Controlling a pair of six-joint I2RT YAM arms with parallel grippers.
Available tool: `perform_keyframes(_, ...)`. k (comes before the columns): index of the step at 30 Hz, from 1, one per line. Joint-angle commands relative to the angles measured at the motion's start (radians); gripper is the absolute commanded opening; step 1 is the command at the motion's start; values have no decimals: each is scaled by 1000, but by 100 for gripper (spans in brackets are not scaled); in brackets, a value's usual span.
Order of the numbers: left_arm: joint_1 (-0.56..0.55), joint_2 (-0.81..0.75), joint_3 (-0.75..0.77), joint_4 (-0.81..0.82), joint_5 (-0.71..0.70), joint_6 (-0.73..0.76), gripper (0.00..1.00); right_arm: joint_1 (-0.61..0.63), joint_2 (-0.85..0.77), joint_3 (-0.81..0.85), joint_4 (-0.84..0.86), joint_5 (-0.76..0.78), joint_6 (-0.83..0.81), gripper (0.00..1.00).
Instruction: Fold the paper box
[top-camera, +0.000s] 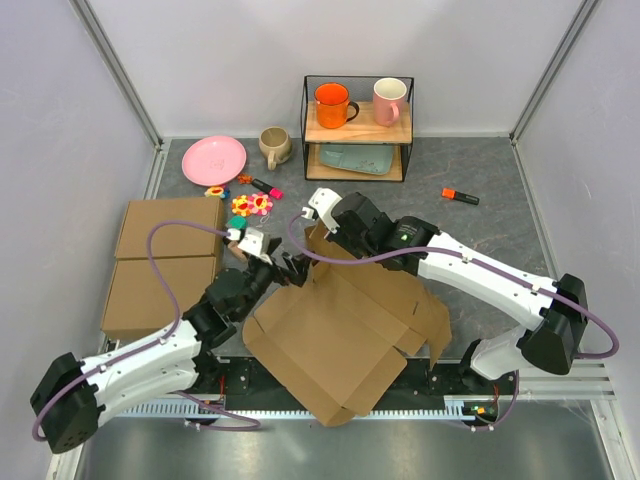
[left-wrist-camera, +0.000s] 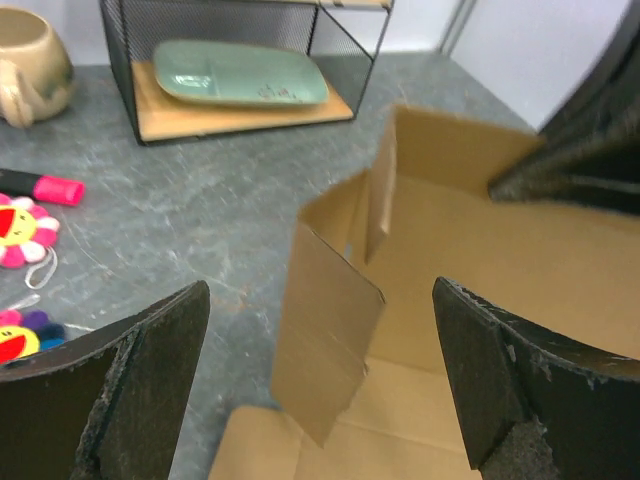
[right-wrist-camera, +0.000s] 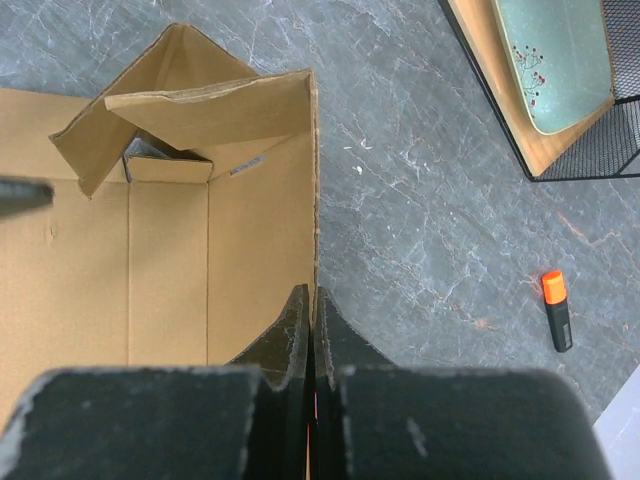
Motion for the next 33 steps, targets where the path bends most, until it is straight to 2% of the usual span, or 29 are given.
perform_keyframes(1, -85, 23, -17, 14, -85, 68, 100, -3, 2, 12, 30, 25, 10, 0)
perform_keyframes(5, -111, 113, 24, 25, -143, 120, 100, -3, -1, 9, 33, 25, 10, 0)
perform_keyframes(9, -110, 201, 49, 8, -303, 140, 100, -3, -24, -6, 37, 21, 10, 0)
perform_keyframes(12, -105, 218, 36, -12, -336, 162, 94, -3, -42, -29, 41, 19, 2, 0)
perform_keyframes(16, -77, 178, 9, -32, -358, 129, 78, -3, -59, -51, 55, 25, -2, 0)
perform_keyframes(19, -50, 121, -11, -44, -361, 115, 72, -1, -70, -62, 61, 27, -8, 0)
perform_keyframes(24, -19, 34, 10, -107, -384, 145, 69, 3, -78, -92, 84, 35, -27, 0)
perform_keyframes(28, 5, -28, 33, -143, -391, 152, 63, 40, -95, -166, 171, 148, -80, 0)
perform_keyframes(31, 38, -60, 56, -177, -404, 96, 59, 95, -98, -227, 228, 222, -133, 0)
perform_keyframes(33, 64, -66, 64, -185, -366, 30, 63, 123, -90, -261, 248, 291, -156, 0)
